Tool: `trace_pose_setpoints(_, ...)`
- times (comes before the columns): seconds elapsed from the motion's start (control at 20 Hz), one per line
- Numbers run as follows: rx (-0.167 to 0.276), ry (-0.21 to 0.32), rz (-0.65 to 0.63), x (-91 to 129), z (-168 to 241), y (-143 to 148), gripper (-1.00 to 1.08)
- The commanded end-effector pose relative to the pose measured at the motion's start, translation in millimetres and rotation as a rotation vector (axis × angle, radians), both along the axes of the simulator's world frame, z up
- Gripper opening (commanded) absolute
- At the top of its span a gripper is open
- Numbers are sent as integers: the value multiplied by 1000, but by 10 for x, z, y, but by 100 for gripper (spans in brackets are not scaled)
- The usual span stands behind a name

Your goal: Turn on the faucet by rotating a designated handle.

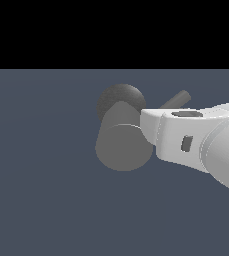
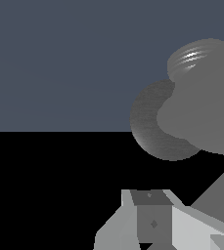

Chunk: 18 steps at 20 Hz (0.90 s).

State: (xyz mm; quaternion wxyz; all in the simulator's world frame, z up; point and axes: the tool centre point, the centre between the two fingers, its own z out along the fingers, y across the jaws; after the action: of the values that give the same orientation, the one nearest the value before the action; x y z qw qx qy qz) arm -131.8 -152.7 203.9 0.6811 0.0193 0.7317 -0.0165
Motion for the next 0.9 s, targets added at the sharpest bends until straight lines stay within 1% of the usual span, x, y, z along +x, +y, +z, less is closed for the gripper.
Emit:
trace_pose_setpoints(0.0,-11,-58,19,65,313,154,-100)
trace_pose_setpoints(0.3,-13,-69,21,73,477,257,-100)
trace_pose_setpoints(0.35,1,4,1,5,117,124,-100)
trace_pose_setpoints(0.85,-5,-28,10,49,409,442,-100)
